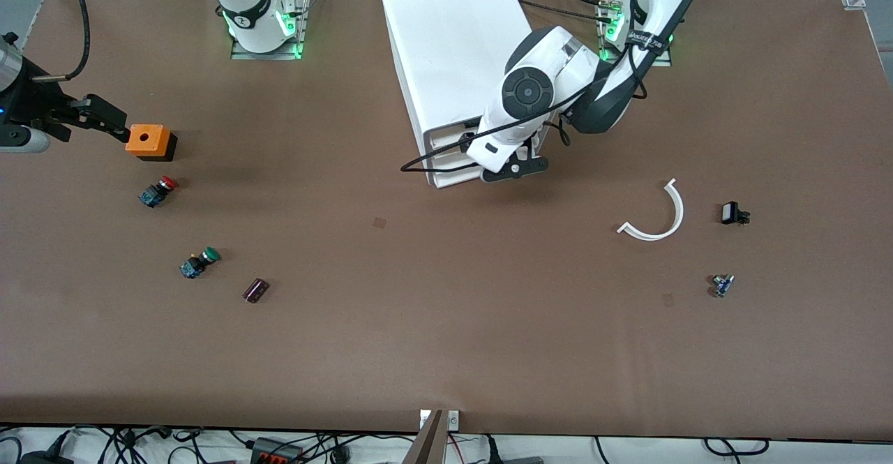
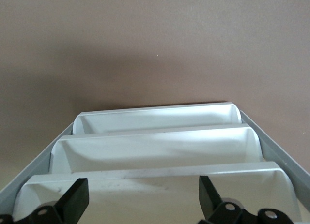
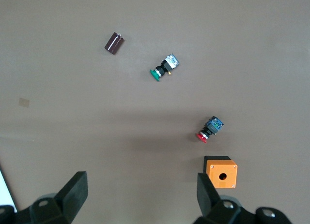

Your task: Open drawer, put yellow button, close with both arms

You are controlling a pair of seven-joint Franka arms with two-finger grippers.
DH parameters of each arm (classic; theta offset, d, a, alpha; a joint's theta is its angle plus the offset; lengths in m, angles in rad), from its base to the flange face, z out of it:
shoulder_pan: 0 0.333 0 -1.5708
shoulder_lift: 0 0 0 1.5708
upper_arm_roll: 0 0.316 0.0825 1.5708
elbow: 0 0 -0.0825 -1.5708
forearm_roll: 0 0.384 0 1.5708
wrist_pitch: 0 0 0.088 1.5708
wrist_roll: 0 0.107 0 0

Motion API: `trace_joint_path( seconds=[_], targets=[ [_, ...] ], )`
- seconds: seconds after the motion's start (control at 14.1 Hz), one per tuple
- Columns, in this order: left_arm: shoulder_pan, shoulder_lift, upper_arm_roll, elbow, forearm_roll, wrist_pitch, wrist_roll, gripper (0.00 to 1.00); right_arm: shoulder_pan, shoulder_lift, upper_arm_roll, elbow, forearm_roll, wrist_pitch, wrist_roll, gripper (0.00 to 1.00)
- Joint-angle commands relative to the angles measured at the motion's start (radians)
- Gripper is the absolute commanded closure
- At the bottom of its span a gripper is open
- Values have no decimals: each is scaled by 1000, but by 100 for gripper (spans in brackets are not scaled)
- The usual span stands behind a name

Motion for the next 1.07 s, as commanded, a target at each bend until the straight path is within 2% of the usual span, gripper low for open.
trace_joint_path(
  seconds=[0.0, 0.5, 0.64, 0.85, 1.0],
  targets=[
    [6, -41, -22, -39, 3, -12, -11, 0, -14, -14, 13, -15, -8, -14, -7, 0],
    [21, -57, -18, -33, 12, -15, 15, 0, -11, -16, 15, -15, -12, -31, -18, 0],
    [91, -80, -16, -16, 12, -27, 97, 0, -11, -16, 16, -15, -12, -31, -18, 0],
    [221, -109, -15, 45, 27, -157, 165, 0, -11, -16, 15, -14, -14, -25, -18, 0],
    [266, -112, -22, 110, 157, -274, 199, 0, -11, -14, 16, -15, -14, -23, -18, 0]
  ],
)
